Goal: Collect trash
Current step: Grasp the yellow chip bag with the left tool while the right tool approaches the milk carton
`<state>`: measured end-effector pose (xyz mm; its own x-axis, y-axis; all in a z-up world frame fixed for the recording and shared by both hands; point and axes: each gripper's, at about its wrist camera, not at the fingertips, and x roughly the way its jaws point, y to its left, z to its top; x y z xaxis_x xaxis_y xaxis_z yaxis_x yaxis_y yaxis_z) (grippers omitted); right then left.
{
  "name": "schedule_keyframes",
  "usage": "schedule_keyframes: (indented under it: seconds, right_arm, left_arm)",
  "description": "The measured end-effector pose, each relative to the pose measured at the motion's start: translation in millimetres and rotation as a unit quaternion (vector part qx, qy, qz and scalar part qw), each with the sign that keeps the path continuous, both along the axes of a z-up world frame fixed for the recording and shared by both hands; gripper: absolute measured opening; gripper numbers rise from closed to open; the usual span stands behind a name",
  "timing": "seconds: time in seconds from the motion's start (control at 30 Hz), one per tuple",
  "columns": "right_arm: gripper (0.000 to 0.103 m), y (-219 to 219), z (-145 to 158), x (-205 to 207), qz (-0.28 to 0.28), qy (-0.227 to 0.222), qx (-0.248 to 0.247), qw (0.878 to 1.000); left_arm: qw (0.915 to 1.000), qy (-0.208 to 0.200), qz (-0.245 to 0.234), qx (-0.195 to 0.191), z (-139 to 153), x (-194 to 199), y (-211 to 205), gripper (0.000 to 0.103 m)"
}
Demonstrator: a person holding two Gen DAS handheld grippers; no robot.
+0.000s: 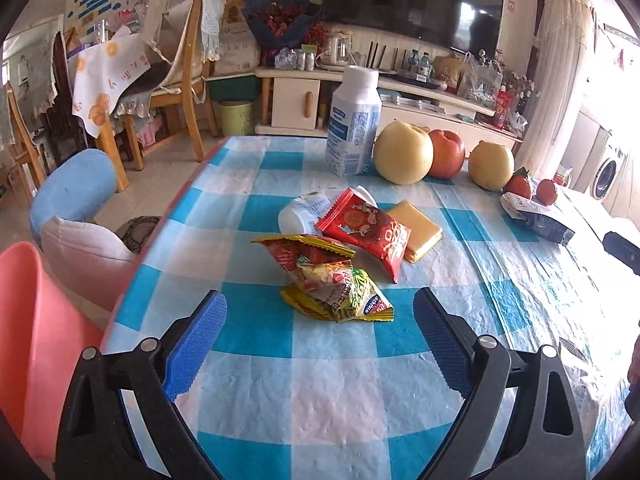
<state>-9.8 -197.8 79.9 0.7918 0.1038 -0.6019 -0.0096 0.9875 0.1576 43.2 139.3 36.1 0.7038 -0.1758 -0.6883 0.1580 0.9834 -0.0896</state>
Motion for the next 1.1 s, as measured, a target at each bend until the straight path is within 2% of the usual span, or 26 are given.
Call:
schedule_keyframes:
  seconds: [0.13,0.2,0.27,0.33,0.53,0.7,0.73,0.87,1.1]
  right_arm:
    - [0.092,-33,-10,14,-0.026,0.021,0.013,0.999]
    - [0.092,-44,-15,22,-0.032,0.030,0.011,0.999]
    - [0.092,-50,-19,30,-0.032,0.036,0.007,0.999]
    - [0.092,-54,-24,39,-0.028,0.042,-0.001,0.999]
    - [0.092,-63,-43,68,-0.010,0.063,-0.027,0.998]
    - [0.092,-61,-52,81,0.006,0.081,-0.041,0.996]
    - [0.092,-61,-54,83,0.009,0.085,-0.041,0.995]
    - [0.092,-61,-60,89,0.024,0.102,-0.028,0.994]
    - [0.092,-49,-50,85,0.075,0.095,0.032,0.992]
  left_arm:
    - [0.9990,0.029,0.004,-0.033,-14,16,-2,0.094]
    - [0.9984,0.037,0.013,-0.040,-19,24,-1,0.090]
    - [0.9975,0.046,0.020,-0.049,-23,31,-2,0.081]
    - [0.9962,0.049,0.025,-0.068,-25,36,-1,0.078]
    - [0.9936,0.048,0.046,-0.091,-27,44,5,0.056]
    - [0.9950,0.044,0.050,-0.075,-23,43,1,0.043]
    - [0.9954,0.041,0.044,-0.075,-22,42,0,0.034]
    - [0.9964,0.045,0.028,-0.067,-19,36,-6,0.032]
    - [0.9957,0.043,-0.028,-0.077,-9,14,-23,0.030]
